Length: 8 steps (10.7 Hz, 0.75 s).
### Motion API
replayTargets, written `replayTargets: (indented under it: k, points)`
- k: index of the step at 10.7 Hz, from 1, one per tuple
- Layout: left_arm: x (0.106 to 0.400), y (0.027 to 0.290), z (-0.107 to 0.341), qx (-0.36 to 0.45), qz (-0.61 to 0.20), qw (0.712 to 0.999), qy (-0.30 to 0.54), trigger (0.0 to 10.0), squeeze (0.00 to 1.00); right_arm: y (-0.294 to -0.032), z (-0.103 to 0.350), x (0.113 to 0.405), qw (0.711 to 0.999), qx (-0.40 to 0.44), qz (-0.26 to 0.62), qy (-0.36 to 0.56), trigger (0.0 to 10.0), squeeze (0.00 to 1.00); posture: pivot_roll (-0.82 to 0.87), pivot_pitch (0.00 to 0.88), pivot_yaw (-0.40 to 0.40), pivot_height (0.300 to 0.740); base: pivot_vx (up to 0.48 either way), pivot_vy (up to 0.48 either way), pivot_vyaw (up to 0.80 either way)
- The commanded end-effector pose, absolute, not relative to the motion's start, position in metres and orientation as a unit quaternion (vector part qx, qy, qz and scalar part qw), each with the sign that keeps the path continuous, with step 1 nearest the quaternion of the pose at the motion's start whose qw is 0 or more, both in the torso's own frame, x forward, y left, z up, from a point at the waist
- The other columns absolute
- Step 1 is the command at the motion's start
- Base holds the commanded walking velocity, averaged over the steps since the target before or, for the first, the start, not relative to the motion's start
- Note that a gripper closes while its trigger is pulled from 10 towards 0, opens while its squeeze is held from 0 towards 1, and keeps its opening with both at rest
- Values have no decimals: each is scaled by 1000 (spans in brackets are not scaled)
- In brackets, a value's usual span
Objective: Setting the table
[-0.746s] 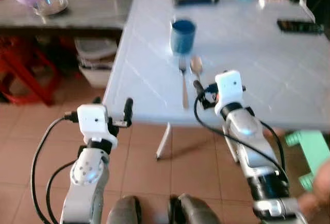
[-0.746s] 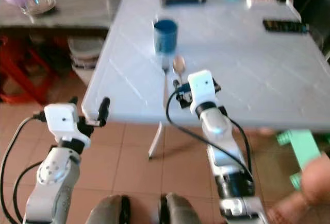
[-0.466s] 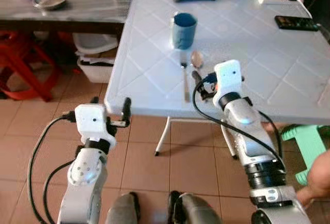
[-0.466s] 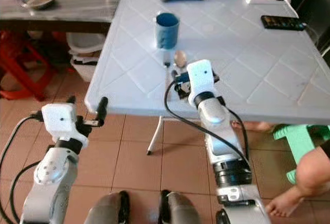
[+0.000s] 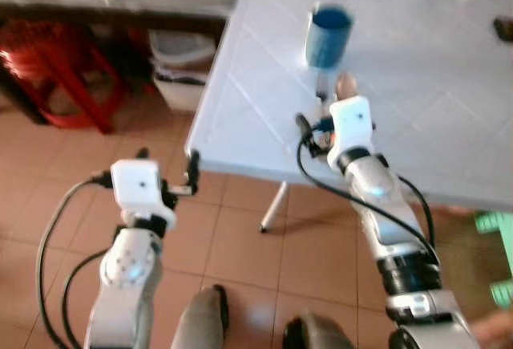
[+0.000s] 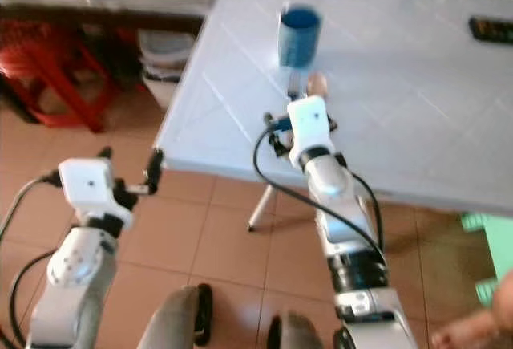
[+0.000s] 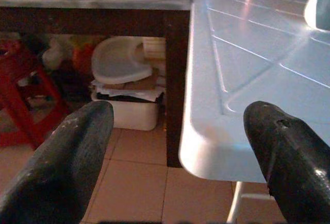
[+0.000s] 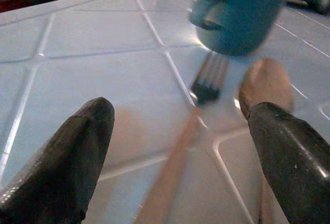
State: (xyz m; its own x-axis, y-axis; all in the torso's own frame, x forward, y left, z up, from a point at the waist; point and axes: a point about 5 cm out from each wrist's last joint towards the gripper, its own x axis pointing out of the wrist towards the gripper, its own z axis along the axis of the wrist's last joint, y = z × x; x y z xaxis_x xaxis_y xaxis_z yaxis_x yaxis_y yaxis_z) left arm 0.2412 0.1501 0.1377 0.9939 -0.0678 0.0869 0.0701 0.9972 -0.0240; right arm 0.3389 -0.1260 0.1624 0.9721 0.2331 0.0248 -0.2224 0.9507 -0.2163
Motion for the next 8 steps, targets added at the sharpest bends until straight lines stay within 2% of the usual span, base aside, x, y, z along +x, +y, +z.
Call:
replayTargets:
  k: [1,5,8]
  points:
    - [240,149,136,-11,-36,999,-35,10000,0,-132,164,341,988,-109,106,-28,10000,0,84,215,17,740,0,0,0]
    - [238,150,135,-10,-34,999,-31,10000,0,-135,178,357,986,-126,103,-44,10000,0,88,229,20,740,0,0,0]
    - [235,150,137,-9,-33,999,-31,10000,0,-127,194,371,985,-125,109,-53,10000,0,102,254,23,740,0,0,0]
